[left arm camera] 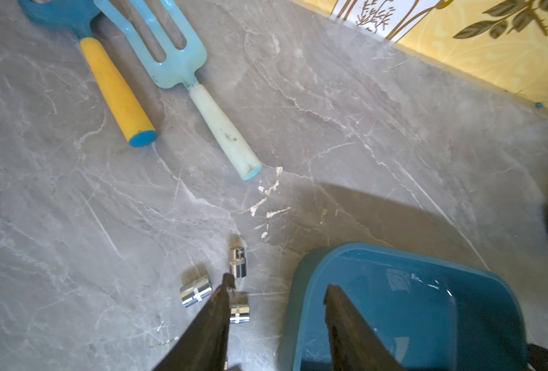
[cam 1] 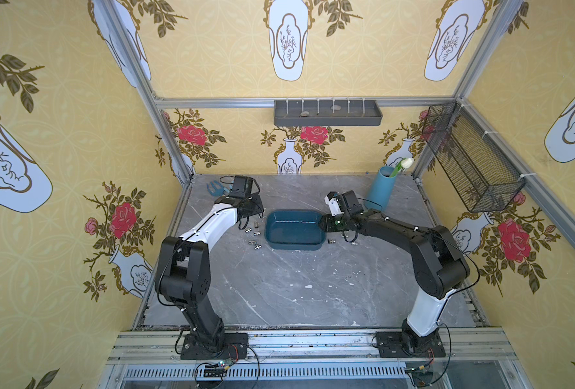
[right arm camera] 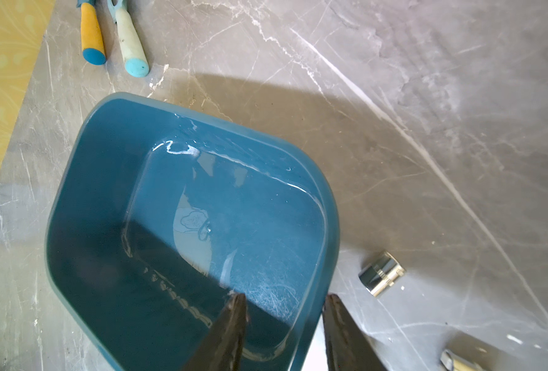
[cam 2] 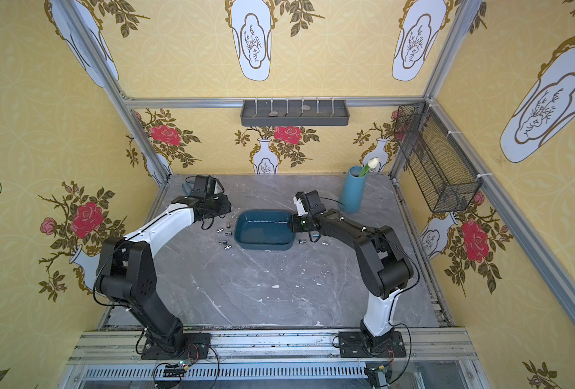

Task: Take out the socket from the storage box
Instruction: Adjust the storage box at the center of the board.

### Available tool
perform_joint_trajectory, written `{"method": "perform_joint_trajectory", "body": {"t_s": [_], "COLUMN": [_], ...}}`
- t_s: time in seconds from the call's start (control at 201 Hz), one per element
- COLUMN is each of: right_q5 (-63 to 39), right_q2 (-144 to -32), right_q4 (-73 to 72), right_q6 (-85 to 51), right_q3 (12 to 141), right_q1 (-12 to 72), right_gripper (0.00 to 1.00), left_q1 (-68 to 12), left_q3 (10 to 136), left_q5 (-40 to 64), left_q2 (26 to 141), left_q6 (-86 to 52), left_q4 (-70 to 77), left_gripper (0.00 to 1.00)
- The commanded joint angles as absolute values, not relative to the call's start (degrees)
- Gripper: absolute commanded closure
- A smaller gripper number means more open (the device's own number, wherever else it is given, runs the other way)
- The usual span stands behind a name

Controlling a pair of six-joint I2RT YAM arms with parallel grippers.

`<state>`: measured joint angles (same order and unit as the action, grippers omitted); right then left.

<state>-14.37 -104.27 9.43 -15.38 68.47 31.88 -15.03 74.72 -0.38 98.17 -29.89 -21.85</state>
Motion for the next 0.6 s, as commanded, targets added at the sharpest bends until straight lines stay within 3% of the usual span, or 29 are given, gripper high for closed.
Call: {"method": "perform_joint_trajectory", "body": {"t_s": [0.0,0.174,0.403,0.548,0.598], "right_q5": [-14.5,-13.8,-13.6,-13.5,-13.6], "right_q2": [-104.4,-104.4,-103.9,-103.7,-103.6], "right_q4": [10.3,10.8,10.9,11.1,11.2], "right_q6": [-15.5,-15.2,-15.7,-15.8,-15.9], "right_q3": [69.4,69.7,68.7,68.6,68.7], "right_q1": [31.9,31.9,31.9,31.9,31.9], "right_gripper": [0.56,0.56,0.55,0.55,0.55], "left_q1": [-16.1,-18.6,-19.7,-21.0,-21.4], "left_q3": [74.3,71.9,68.6,67.4,67.2], "left_q5": [3.7,3.7,2.0,2.2,2.3], "left_q2": [97.2,95.8,99.1,101.9,102.7], "left_q6": [-29.0,-28.5,-28.8,-29.6,-29.9], "left_q4": [-23.6,-23.7,-23.6,-23.2,-22.9], "left_gripper": [0.44,0.38,0.38,0.4,0.46]}}
